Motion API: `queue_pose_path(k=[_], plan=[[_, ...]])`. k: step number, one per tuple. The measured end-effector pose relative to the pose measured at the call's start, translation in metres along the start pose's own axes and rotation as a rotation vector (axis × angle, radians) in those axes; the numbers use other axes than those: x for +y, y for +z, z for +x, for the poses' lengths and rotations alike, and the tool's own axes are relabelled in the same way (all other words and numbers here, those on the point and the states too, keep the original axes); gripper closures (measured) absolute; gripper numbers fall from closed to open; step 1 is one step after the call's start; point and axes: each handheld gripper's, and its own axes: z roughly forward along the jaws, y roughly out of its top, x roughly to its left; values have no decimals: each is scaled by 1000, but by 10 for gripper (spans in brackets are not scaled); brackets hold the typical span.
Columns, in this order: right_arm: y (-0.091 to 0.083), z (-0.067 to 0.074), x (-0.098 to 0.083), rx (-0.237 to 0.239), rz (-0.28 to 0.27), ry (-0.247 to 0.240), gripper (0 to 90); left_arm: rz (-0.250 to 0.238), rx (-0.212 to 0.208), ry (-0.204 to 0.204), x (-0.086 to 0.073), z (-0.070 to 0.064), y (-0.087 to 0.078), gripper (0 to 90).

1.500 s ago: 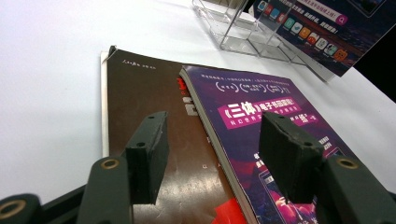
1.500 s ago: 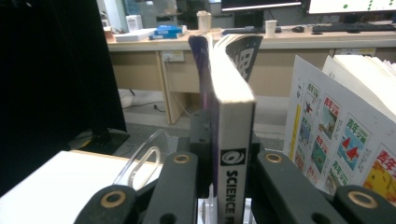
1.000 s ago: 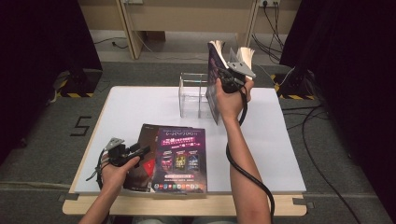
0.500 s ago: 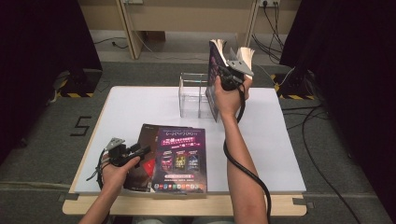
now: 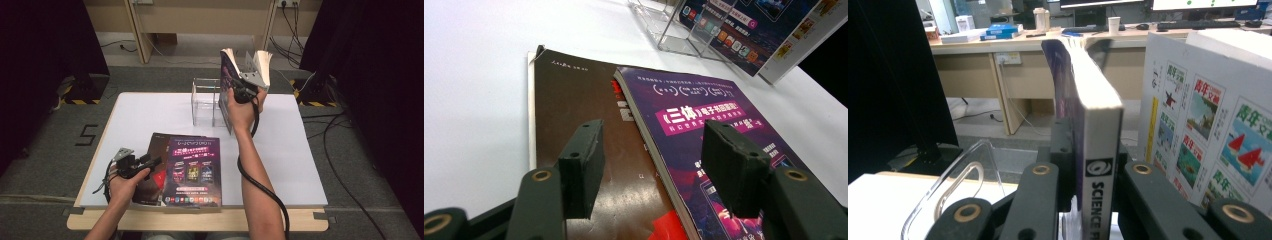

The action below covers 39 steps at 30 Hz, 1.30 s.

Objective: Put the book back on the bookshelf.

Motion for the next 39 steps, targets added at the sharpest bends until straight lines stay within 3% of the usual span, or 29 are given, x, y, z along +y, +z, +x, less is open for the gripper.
queue_pose_path(k=[4,10,15,23,29,32,39], plan=[[-5,-2,-3,-9,20,9,804,1,-4,-2,-1,-2,0,419],[-8,-5,-16,2,102,-10,767,5,-2,0,-2,-2,1,419],[-11,-9,-20,-2,105,-4,740,8,-5,0,-2,-2,2,419],[-17,-14,-23,-21,117,-38,726,10,-7,-3,-2,-3,3,419],[-24,-15,-22,-17,117,-10,724,5,-3,3,-1,-3,2,419],[-25,-14,-19,-3,131,17,797,2,2,-1,-1,-1,0,419],[-23,-14,-16,3,144,56,824,6,-4,0,-2,-2,1,419]])
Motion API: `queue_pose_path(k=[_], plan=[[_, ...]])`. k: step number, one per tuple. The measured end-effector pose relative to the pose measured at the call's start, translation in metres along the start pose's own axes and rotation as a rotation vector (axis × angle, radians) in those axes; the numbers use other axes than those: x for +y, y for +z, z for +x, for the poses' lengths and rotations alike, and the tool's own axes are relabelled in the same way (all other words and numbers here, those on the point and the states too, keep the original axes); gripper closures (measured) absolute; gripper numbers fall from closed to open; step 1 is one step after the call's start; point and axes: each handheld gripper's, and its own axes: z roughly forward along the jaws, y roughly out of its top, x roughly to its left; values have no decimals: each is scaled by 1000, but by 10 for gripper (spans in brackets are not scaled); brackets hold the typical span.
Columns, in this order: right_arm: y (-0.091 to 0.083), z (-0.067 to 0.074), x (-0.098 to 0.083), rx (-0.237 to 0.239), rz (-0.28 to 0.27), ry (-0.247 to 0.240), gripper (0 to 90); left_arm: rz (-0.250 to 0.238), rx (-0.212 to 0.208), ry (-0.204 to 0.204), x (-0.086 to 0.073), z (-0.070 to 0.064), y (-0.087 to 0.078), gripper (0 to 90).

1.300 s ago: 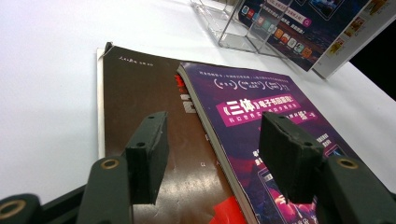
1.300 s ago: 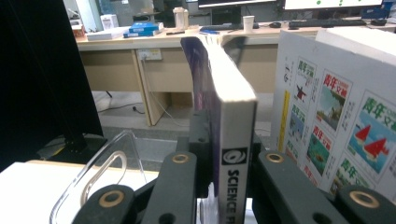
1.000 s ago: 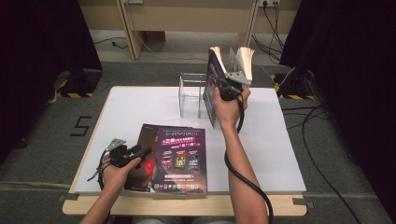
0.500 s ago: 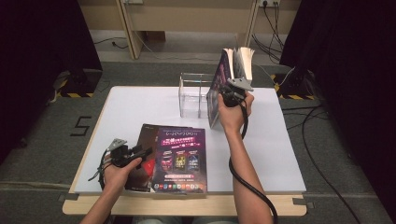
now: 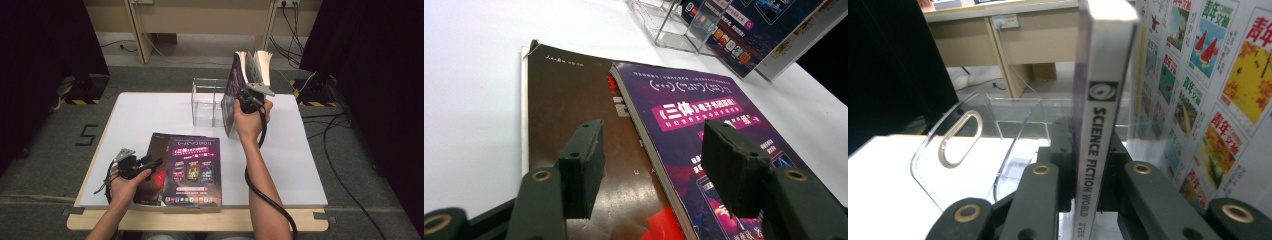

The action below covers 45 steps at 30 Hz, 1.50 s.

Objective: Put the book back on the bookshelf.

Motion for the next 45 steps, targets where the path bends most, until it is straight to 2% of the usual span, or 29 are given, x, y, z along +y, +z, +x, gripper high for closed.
queue_pose_path(k=[3,5,6,11,21,27,35,40,45], plan=[[2,1,2,-7,-11,-17,827,-1,1,-1,1,1,0,420],[3,3,3,-24,-28,-51,827,-4,0,-5,1,1,0,420],[5,5,4,-14,-41,-66,828,-4,0,-7,1,1,0,420],[12,11,9,-16,-68,-89,828,-5,0,-8,2,2,-1,420],[17,14,16,-6,-114,-65,827,-5,-4,-9,2,3,-1,420],[19,16,20,1,-133,-70,827,1,-6,-11,1,2,0,420],[18,17,23,1,-202,-48,826,-7,-7,-12,3,2,0,420],[20,17,8,-17,-195,-79,824,-7,-8,-8,3,1,0,420],[15,15,3,-45,-191,-85,820,-4,-13,-7,2,-1,1,420]])
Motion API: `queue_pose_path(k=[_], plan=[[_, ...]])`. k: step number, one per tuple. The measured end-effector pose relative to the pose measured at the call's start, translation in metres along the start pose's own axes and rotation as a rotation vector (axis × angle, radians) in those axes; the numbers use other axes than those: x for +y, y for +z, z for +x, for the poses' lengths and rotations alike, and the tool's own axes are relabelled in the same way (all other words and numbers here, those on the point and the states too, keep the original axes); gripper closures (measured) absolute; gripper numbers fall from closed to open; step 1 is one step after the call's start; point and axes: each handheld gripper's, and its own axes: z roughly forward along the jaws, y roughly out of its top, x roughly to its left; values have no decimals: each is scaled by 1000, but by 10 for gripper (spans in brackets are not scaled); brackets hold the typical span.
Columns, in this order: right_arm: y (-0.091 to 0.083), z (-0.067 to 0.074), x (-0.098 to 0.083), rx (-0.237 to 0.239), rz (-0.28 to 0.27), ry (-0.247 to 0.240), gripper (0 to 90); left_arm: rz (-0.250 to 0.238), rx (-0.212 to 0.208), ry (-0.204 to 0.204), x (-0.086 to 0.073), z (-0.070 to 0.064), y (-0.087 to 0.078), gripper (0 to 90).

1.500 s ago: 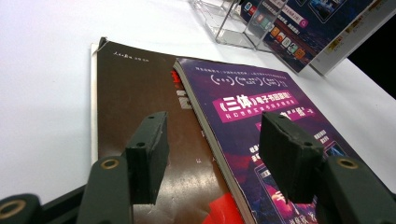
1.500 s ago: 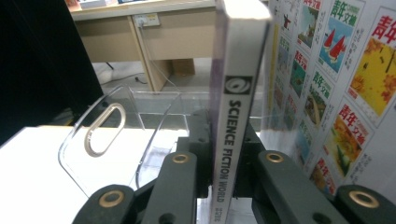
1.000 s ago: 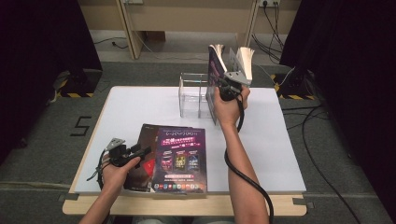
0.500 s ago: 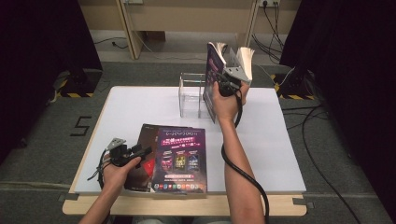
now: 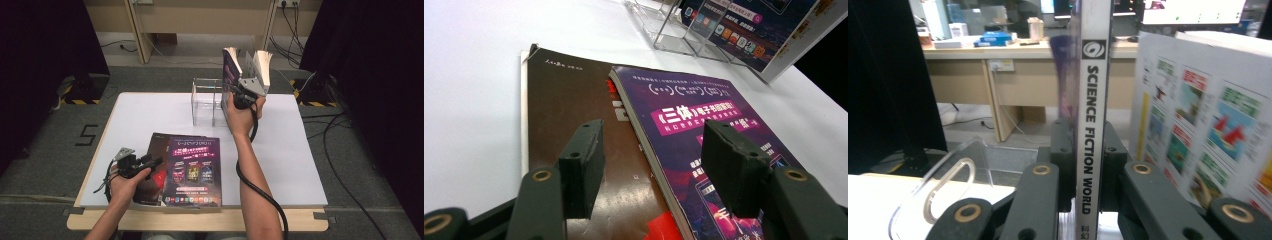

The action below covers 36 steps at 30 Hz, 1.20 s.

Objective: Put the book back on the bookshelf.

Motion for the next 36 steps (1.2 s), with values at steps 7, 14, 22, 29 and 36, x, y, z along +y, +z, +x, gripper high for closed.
queue_pose_path(k=[7,14,22,29,36], plan=[[-8,-11,-8,-32,61,28,785,6,-3,13,-1,-2,1,420],[-11,-19,-9,-44,87,29,762,7,-4,10,-1,-3,1,420],[-12,-22,-11,-46,108,14,735,8,-4,12,-2,-4,2,420],[-14,-23,-15,-27,125,17,696,8,-5,12,-2,-4,2,420],[-16,-22,-22,-14,124,16,673,9,-4,13,-1,-4,2,421]])
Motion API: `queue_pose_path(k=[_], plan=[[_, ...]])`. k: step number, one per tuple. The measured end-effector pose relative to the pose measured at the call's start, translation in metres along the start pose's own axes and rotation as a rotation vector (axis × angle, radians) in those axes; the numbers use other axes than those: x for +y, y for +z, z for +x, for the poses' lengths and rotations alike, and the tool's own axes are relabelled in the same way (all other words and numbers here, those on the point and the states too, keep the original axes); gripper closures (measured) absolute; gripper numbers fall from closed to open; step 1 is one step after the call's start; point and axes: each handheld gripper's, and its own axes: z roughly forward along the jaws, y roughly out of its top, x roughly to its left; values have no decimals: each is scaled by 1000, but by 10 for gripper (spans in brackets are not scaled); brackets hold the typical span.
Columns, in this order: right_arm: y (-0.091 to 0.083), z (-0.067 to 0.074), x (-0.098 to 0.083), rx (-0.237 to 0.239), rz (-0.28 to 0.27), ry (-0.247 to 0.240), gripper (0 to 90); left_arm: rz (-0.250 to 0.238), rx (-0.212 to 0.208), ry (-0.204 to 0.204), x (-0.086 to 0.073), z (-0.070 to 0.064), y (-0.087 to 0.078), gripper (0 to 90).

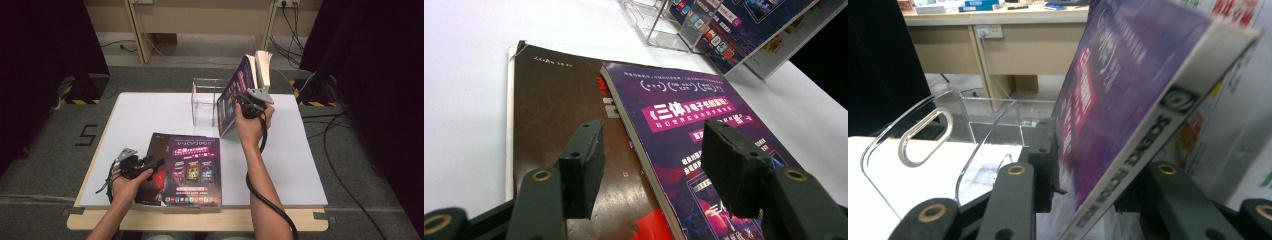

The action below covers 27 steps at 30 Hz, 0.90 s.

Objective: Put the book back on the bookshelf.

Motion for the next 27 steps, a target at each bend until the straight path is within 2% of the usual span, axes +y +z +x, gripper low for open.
queue_pose_path(k=[3,14,27], plan=[[-1,0,-3,4,-8,-14,645,2,0,0,0,0,0,421],[-5,-1,-11,27,23,-41,566,11,2,5,-2,-2,2,425],[-12,0,-13,53,58,-15,534,13,6,6,-1,-2,1,421]])
